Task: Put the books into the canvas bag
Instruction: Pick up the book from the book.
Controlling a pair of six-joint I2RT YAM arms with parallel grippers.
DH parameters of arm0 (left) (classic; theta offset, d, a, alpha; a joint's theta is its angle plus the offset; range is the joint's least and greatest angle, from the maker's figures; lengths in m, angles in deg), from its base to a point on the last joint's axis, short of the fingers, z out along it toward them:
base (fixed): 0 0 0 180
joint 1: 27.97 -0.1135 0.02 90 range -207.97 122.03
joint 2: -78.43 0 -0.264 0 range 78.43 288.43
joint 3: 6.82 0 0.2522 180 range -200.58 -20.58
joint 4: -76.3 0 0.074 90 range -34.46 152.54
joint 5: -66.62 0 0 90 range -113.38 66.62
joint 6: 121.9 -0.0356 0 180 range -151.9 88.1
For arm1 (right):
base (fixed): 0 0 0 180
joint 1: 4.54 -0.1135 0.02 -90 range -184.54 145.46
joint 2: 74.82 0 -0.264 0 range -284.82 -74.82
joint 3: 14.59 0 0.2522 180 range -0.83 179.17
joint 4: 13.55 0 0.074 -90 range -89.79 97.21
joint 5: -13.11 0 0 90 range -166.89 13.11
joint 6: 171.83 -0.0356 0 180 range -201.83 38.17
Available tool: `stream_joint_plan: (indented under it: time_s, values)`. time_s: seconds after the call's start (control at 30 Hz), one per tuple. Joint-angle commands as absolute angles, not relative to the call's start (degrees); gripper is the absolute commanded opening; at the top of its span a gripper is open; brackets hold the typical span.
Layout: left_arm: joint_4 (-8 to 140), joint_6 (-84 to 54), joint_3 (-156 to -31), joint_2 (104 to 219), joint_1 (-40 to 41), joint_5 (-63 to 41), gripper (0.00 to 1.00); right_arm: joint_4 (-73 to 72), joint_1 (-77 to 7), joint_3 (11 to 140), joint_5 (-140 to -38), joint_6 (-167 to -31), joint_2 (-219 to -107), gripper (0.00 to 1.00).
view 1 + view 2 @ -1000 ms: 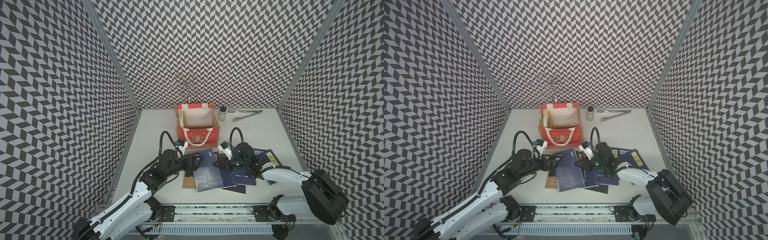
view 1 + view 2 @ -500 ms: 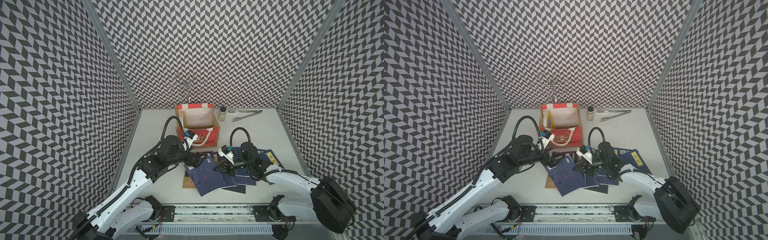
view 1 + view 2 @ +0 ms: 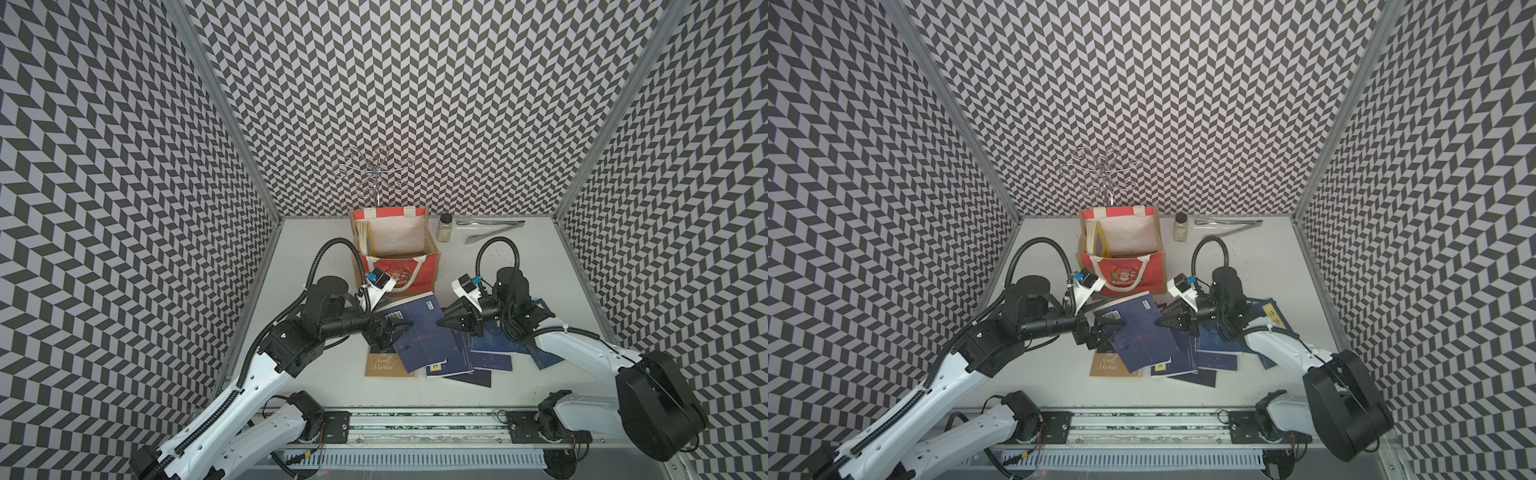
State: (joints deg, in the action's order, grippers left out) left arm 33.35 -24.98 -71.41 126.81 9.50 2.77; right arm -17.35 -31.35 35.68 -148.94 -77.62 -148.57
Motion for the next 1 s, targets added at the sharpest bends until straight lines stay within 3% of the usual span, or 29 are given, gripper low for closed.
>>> stream_joint_plan:
  time_s: [0.0, 0.23, 0.33, 0.4, 0.63, 0.7, 0.77, 0.9, 0.93, 0.97]
  values:
    - [32.5, -26.0, -73.2, 128.3, 9.4, -1.4, 1.0, -19.4, -31.4, 39.8, -156.9, -72.8, -147.4, 0.0]
    - [32.1, -27.4, -76.5, 130.5, 7.4, -2.2, 0.97, -16.1, -31.4, 42.4, -157.5, -70.6, -147.2, 0.0]
    - [32.8, -28.4, -76.7, 130.5, 7.4, 2.8, 0.61, -14.4, -31.3, 43.8, -156.4, -69.8, -148.2, 0.0]
    - [32.7, -28.8, -77.0, 130.8, 7.4, 4.3, 0.44, -12.6, -31.3, 45.0, -155.9, -68.7, -149.6, 0.0]
    - [32.0, -29.0, -77.6, 131.9, 7.4, 6.9, 0.03, -14.8, -30.9, 46.3, -153.2, -70.9, -150.3, 0.0]
    - [31.8, -29.2, -78.1, 131.9, 7.4, 6.6, 0.0, -17.2, -30.8, 46.0, -151.6, -73.8, -150.0, 0.01]
    - [32.0, -29.1, -78.8, 131.8, 7.4, 5.9, 0.0, -19.1, -30.5, 45.9, -150.5, -76.3, -149.6, 0.15]
    - [32.4, -28.9, -82.6, 131.5, 6.3, 3.9, 0.0, -22.1, -30.2, 46.1, -146.9, -81.9, -148.2, 0.56]
    - [32.6, -28.7, -84.2, 131.6, 5.5, 3.5, 0.0, -22.4, -30.1, 45.9, -145.0, -83.1, -147.4, 0.73]
    - [32.8, -28.4, -85.5, 131.8, 4.8, 3.1, 0.0, -22.5, -29.9, 45.9, -142.4, -84.0, -146.7, 0.78]
